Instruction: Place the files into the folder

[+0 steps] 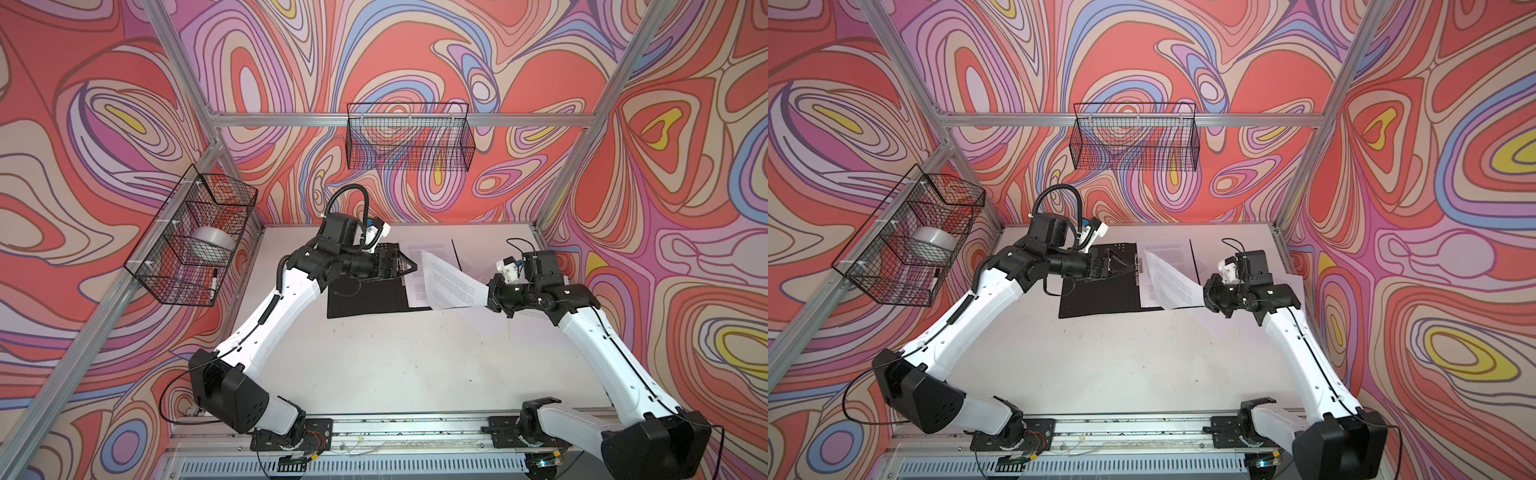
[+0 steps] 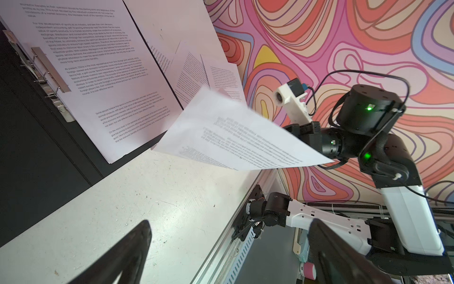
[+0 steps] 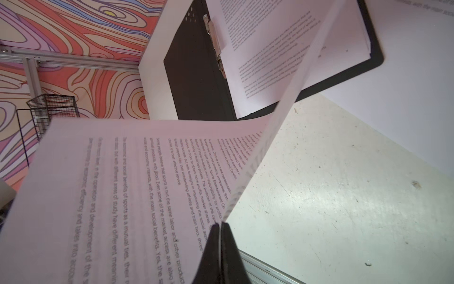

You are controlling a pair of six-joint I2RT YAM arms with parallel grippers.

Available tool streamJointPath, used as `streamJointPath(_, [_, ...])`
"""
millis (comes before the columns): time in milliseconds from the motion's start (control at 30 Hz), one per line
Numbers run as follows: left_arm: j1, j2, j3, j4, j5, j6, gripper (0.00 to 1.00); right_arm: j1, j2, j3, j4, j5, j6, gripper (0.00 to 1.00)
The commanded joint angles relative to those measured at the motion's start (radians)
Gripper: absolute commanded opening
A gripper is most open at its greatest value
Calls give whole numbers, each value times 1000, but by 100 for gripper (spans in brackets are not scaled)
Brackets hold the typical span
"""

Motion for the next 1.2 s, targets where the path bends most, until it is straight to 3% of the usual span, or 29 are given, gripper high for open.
streamJointPath(0, [7, -15, 25, -20, -11, 32, 100, -1, 15, 64, -29, -16, 6, 0])
streamJointPath(233, [10, -22, 21, -62, -69, 120, 100, -2, 122, 197, -57, 22, -78, 0])
streamJointPath(433, [13, -74, -123, 73, -72, 121, 100, -2, 302, 296, 41, 63, -184, 0])
streamJointPath(633, [18, -66, -217, 136, -105, 167, 100, -49, 584, 360, 218, 225, -348, 0])
streamJointPath(767, [23, -45, -247, 149, -80, 176, 100, -87, 801, 477, 237, 154, -368, 0])
streamJointPath(1000, [23, -72, -283, 147, -52, 199, 100, -87, 887, 525, 276, 256, -387, 0])
streamJointPath(1167, [22, -75, -285, 152, -35, 192, 100, -87, 925, 554, 284, 237, -401, 0])
